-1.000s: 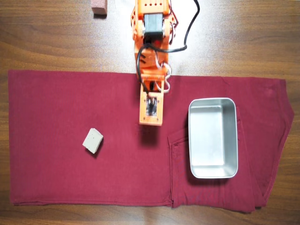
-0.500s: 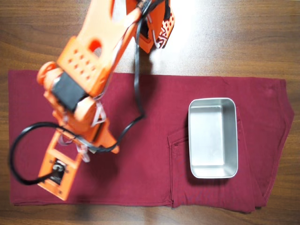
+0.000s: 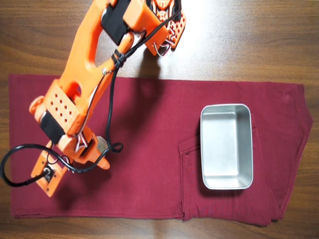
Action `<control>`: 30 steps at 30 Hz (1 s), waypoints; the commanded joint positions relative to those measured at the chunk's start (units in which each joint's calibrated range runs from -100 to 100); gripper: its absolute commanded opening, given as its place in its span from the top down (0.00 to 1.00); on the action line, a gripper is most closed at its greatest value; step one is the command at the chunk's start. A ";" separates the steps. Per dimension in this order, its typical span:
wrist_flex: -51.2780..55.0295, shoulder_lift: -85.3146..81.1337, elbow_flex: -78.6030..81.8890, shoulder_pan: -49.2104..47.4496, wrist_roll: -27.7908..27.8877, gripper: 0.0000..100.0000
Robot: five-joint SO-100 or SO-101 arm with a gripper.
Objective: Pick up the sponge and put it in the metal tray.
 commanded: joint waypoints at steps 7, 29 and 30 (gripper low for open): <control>-1.11 2.27 -1.48 -2.36 -0.93 0.61; 11.24 -25.33 -9.13 -24.62 -2.39 1.00; 11.89 -29.24 -9.03 -29.61 -3.17 1.00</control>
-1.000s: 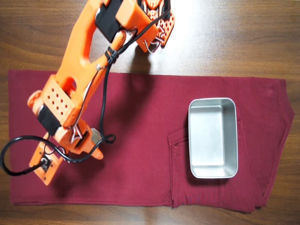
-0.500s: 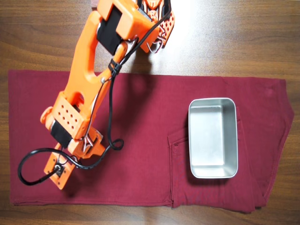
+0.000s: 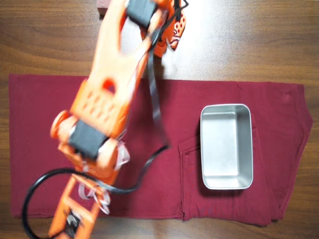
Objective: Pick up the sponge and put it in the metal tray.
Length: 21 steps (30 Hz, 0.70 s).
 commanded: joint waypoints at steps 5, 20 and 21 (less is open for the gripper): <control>-4.81 -22.55 10.89 -37.74 -7.13 1.00; -14.40 -10.66 23.54 -62.98 -9.62 0.96; -14.22 -10.39 23.54 -62.31 -9.67 0.95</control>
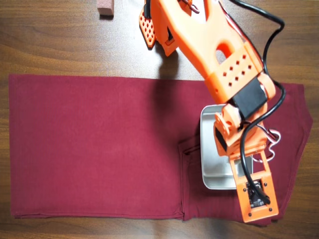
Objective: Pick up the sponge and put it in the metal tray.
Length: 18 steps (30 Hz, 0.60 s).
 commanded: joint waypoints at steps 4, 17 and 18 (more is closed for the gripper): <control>1.61 0.83 -0.03 2.47 -1.22 0.83; -1.25 1.27 -0.03 2.57 -1.90 0.56; -0.98 1.27 -0.03 2.57 -1.95 0.55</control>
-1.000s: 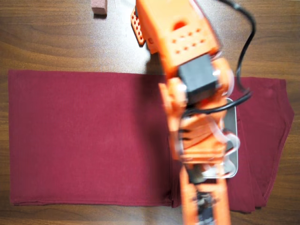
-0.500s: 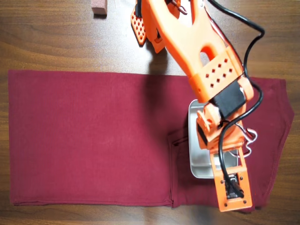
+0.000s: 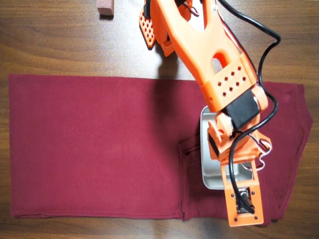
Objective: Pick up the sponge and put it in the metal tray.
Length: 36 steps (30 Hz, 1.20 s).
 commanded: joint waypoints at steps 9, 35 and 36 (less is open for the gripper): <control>2.73 -1.00 -0.13 -0.33 1.90 0.50; -11.47 -8.99 6.79 0.73 3.13 1.00; -11.84 -8.73 6.79 0.82 2.78 1.00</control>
